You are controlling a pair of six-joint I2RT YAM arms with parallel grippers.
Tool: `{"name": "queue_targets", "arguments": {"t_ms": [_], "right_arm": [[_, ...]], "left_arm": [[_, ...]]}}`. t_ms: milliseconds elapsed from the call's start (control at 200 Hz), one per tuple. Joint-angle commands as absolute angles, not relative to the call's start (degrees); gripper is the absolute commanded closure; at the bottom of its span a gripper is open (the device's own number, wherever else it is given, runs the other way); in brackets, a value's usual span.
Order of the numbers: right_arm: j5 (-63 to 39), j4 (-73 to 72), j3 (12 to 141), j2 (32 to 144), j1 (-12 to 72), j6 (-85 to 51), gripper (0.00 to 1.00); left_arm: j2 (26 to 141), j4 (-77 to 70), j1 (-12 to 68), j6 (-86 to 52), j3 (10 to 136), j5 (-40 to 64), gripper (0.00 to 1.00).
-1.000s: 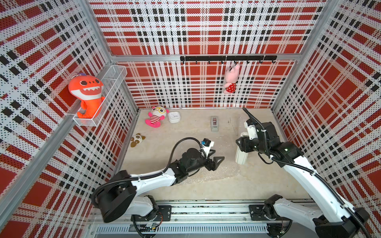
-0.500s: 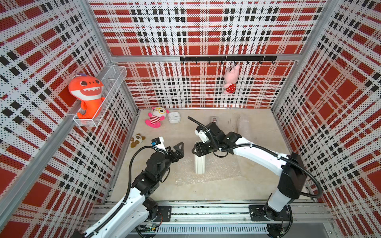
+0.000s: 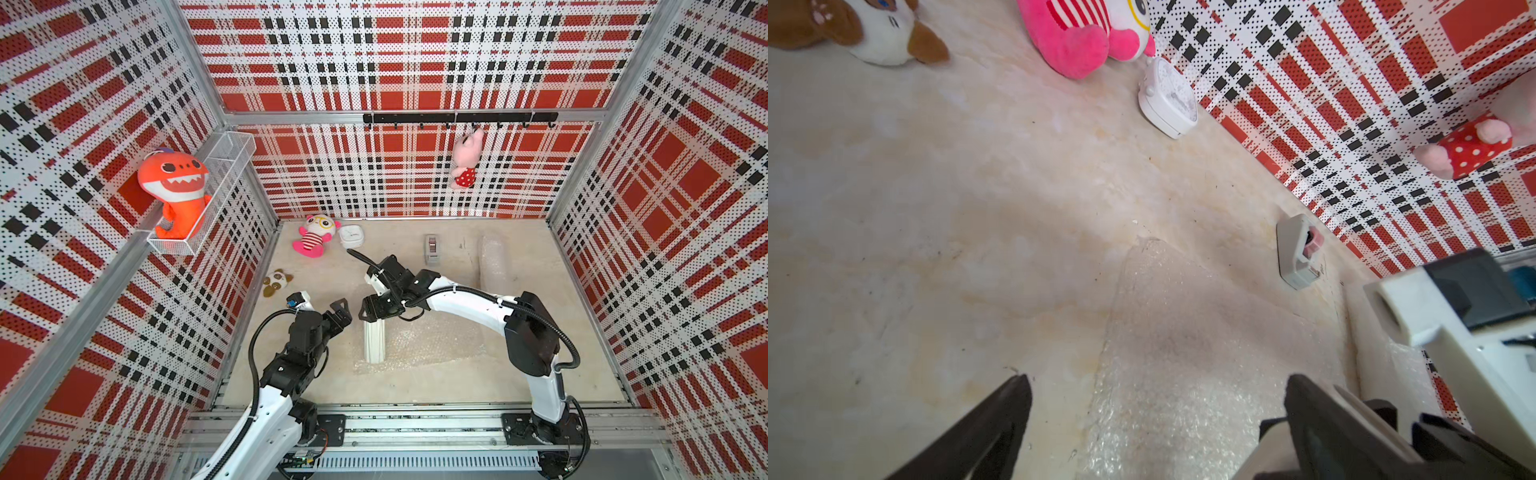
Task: Wrap vases in bubble wrap
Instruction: Place the vase in bubble wrap.
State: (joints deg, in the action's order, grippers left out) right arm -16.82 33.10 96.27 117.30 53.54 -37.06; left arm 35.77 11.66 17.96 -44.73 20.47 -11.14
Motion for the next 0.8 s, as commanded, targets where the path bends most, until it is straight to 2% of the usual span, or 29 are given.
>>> {"name": "queue_targets", "arguments": {"t_ms": [0, 110, 190, 366, 516, 661, 797], "right_arm": [[-15.9, 32.5, 100.0, 119.9, 53.2, -38.1, 0.93], [-14.3, 32.9, 102.4, 123.3, 52.5, -38.0, 0.9], [-13.6, 31.5, 103.0, 125.2, 52.3, -38.9, 0.79], [-13.0, 27.9, 103.1, 128.8, 51.4, -41.5, 0.73], [-12.3, 22.8, 99.8, 128.9, 51.4, -44.0, 0.62], [-10.6, 17.9, 94.8, 127.3, 51.3, -46.7, 0.41], [-10.4, 14.8, 92.7, 125.2, 51.3, -48.6, 0.27]], "left_arm": [[36.6, 11.0, 17.4, -46.2, 19.0, -11.2, 0.02], [37.1, 10.2, 17.3, -46.9, 17.9, -11.4, 0.02], [37.2, 10.3, 17.3, -47.0, 17.4, -12.2, 0.02], [37.2, 9.5, 17.1, -47.3, 16.4, -12.3, 0.02], [38.5, 9.0, 16.9, -47.1, 16.3, -12.0, 0.02], [39.3, 9.0, 16.9, -47.0, 16.3, -11.7, 0.02], [39.6, 8.5, 16.8, -47.0, 16.2, -11.5, 0.02]]}}
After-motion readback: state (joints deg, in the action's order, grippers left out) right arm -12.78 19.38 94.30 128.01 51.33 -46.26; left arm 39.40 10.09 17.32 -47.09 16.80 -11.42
